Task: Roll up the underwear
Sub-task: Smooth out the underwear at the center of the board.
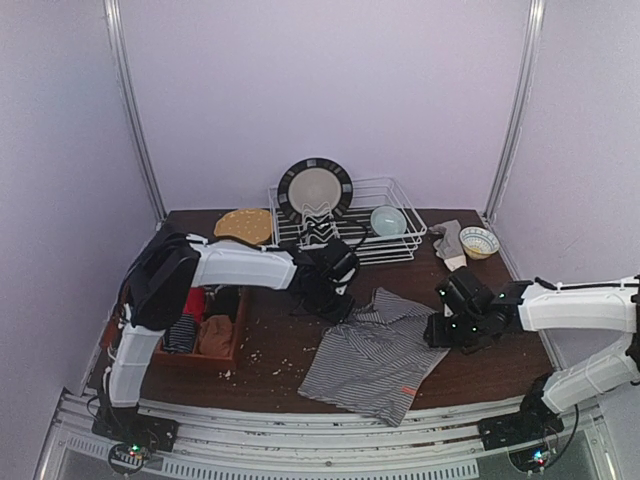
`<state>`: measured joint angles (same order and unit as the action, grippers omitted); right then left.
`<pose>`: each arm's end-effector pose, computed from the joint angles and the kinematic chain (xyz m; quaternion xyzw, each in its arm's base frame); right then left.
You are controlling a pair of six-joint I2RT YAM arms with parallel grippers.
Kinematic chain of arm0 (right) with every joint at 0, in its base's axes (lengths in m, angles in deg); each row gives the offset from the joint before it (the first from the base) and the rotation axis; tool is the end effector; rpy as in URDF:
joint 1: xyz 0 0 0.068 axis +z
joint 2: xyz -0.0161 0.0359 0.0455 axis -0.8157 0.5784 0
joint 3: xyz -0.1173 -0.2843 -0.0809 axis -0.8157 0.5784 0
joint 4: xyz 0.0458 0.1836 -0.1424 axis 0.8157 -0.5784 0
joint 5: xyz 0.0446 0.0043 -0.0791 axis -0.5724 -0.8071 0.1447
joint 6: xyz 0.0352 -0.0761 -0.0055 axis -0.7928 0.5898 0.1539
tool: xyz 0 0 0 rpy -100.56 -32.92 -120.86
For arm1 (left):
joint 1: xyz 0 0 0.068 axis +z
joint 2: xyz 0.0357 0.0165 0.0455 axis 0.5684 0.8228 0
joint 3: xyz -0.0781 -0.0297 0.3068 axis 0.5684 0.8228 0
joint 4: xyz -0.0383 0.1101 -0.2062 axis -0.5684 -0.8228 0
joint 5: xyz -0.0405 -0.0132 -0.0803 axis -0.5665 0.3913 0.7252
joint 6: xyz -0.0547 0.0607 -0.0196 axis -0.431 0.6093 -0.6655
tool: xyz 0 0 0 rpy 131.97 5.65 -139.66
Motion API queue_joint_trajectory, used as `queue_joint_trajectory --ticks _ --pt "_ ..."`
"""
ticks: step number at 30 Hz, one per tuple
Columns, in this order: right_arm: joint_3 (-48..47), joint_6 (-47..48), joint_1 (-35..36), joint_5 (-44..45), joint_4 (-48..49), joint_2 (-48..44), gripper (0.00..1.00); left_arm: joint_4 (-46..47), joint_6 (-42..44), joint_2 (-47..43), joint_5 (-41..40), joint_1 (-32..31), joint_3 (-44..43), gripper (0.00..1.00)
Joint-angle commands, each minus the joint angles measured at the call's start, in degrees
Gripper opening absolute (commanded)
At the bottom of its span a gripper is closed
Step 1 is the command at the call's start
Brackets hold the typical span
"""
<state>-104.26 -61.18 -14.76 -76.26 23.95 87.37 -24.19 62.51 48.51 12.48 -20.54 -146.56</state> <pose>0.1685 0.1331 0.1999 -0.0190 0.9590 0.1409 0.2450 0.2900 -0.4117 0.1569 0.2776 0.9309 -0.1307 0.1981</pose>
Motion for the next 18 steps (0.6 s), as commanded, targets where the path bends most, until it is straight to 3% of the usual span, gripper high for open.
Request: queue_joint_trajectory --ticks 1,7,11,12,14,18 --pt "0.04 -0.16 2.70 -1.23 -3.21 -2.77 0.51 4.34 -6.73 -3.57 -1.77 3.64 3.23 0.00" --pt "3.04 -4.10 6.17 -1.84 -2.17 -3.88 0.53 5.10 -7.25 -6.96 -4.84 4.38 5.97 0.03" --pt "3.21 -4.64 6.43 -2.09 -1.14 -3.46 0.53 5.64 -7.35 -10.07 -3.57 4.56 9.52 0.49" --pt "2.89 -4.64 6.77 -2.03 -1.11 -3.45 0.53 6.31 -7.62 -11.59 -3.24 4.53 11.13 0.57" --pt "2.25 -4.59 7.63 -2.09 -1.06 -3.34 0.53 7.11 -7.99 -15.36 -2.38 4.41 14.84 0.65" --pt "0.91 -4.64 9.71 -3.15 0.14 -1.98 0.53 8.06 -8.53 -23.36 -3.35 1.56 22.98 0.69"
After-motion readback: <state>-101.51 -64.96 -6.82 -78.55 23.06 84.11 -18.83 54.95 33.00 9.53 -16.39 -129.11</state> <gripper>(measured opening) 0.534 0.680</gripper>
